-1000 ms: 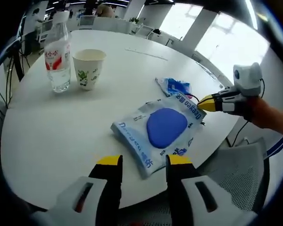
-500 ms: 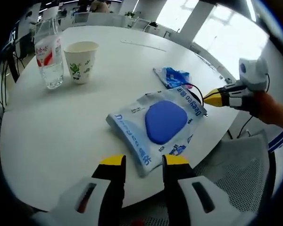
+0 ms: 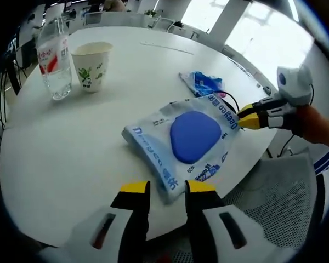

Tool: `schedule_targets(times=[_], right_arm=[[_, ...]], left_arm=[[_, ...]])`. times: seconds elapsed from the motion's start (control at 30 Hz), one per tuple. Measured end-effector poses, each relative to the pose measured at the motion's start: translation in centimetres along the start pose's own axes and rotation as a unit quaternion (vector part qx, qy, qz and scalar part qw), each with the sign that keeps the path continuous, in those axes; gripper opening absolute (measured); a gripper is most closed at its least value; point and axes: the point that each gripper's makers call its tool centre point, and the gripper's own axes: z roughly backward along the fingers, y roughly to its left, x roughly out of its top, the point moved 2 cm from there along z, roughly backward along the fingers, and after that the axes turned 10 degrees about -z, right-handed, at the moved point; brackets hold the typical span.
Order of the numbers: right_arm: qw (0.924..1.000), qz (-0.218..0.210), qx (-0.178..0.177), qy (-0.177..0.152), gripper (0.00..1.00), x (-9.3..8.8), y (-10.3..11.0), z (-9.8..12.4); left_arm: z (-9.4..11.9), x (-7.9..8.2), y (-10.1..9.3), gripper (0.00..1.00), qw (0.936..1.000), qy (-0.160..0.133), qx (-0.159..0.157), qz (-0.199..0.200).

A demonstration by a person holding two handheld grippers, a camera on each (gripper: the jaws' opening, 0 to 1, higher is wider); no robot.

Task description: Arrange the tabletop items into an orderly group along one side of the table until the central work area is clear of visible clutter.

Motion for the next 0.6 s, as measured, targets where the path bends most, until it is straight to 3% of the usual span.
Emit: schedule_targets(times=[0.1, 0.3, 0.6], right_arm=[[1.0000, 0.002, -0.003, 0.007, 0.11, -0.2, -0.1, -0.4], [0.9999, 0.001, 0.009, 0.014, 0.01, -0.4, 0.3, -1.0], [0.9997, 0.010, 0.016, 0.015, 0.00, 0.0, 1.2, -1.1]], left_arm=[[-0.2, -0.3, 0.0, 0.18, 1.0000, 0.007, 0.003, 0.000], [-0.5, -0.4, 0.0, 0.05, 0.9998, 0.011, 0.009, -0.010], [-0.3, 0.0, 0.3, 0.00, 1.0000, 0.004, 0.006, 0.001]])
